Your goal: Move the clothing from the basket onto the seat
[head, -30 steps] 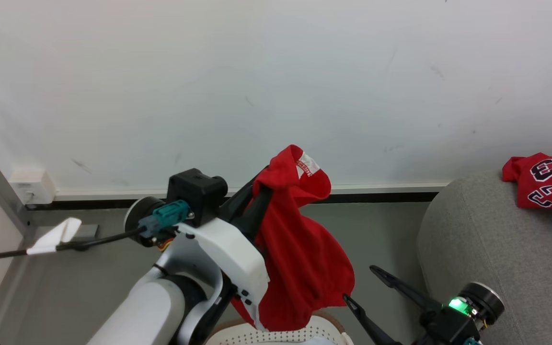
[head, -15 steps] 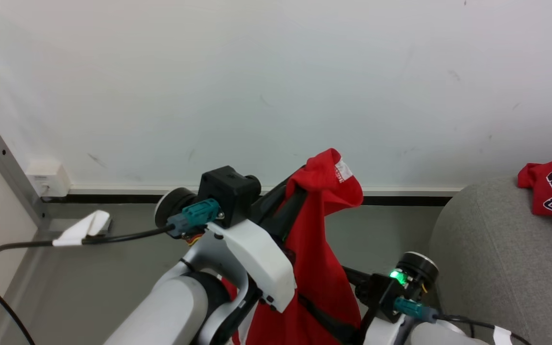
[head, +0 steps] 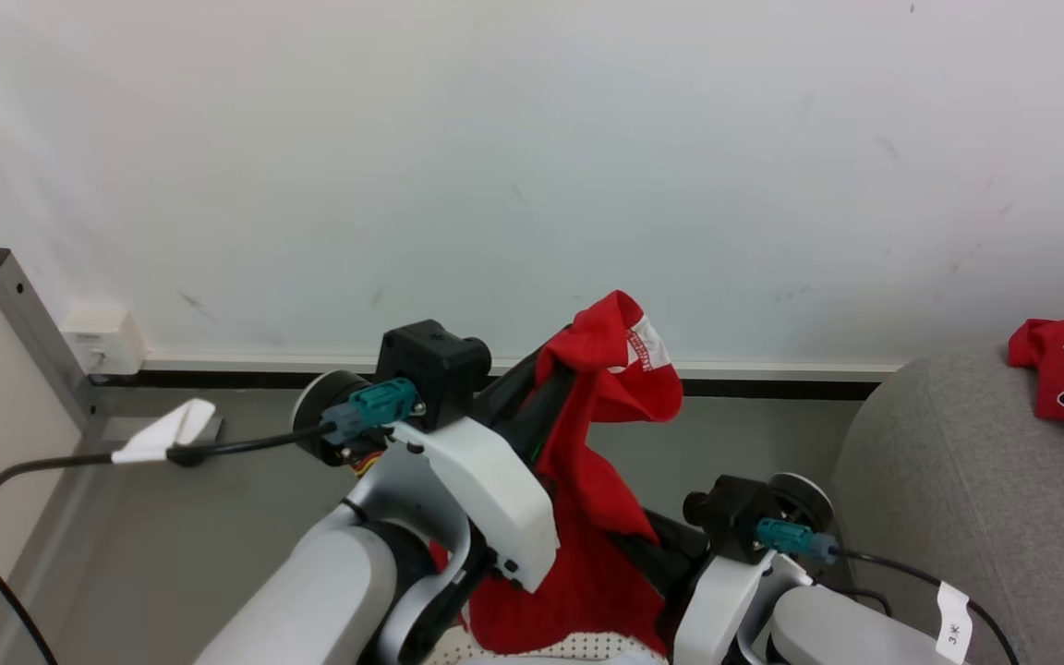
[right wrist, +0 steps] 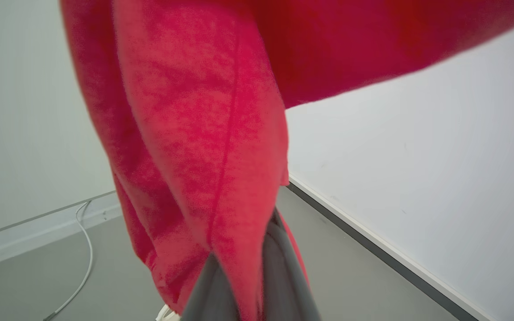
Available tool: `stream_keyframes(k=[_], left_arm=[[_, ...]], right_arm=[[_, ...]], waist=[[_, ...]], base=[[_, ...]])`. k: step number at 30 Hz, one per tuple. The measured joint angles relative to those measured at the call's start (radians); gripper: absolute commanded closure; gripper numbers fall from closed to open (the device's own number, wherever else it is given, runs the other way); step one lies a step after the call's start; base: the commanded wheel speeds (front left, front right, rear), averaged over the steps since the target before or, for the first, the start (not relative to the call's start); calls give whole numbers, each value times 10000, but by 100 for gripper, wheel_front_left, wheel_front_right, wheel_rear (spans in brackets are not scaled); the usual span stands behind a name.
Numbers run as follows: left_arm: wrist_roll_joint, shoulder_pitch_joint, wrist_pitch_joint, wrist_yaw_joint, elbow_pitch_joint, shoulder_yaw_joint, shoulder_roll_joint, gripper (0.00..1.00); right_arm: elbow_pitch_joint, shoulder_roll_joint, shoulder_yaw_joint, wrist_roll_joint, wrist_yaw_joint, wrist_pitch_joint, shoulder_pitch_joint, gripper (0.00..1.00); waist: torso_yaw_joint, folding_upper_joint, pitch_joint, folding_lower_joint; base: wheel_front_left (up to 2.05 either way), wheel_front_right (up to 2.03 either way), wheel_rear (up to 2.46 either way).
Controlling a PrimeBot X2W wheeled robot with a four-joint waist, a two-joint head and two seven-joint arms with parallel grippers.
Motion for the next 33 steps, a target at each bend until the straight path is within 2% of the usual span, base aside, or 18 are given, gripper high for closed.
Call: stream_keyframes(k=[3, 5, 7, 8, 9, 21, 33], left_arm=[[10, 41, -90, 81, 134, 69, 105, 100], [12, 117, -142, 113, 278, 107, 161, 83], [42, 204, -196, 163, 393, 125, 222, 53], [40, 240, -249, 186, 441, 159, 240, 8], [42, 268, -270, 201, 477, 180, 263, 0], [40, 614, -575, 276, 777, 119, 357, 0], [29, 747, -708, 290, 719, -140, 198, 0]], right_arm=[[-336, -169, -376, 58, 0, -4, -1, 100], [-539, -328, -510, 50, 0, -4, 48, 100], [-757, -514, -660, 48, 0, -10, 161, 100], [-878, -612, -717, 50, 0, -12, 207, 100], [-984, -706, -790, 50, 0, -12, 232, 100], [-1733, -1703, -2180, -23, 0, -13, 501, 100], [-2203, -2422, -3430, -385, 0, -13, 705, 100]], waist=[[-114, 0, 33, 0], [-206, 0, 57, 0], [-305, 0, 79, 0], [-365, 1, 88, 0], [-432, 0, 98, 0], [-1567, 0, 218, -1], [-3223, 0, 392, -1]], base=[[0, 0, 0], [0, 0, 0], [0, 0, 0], [0, 0, 0], [0, 0, 0], [0, 0, 0], [0, 0, 0]])
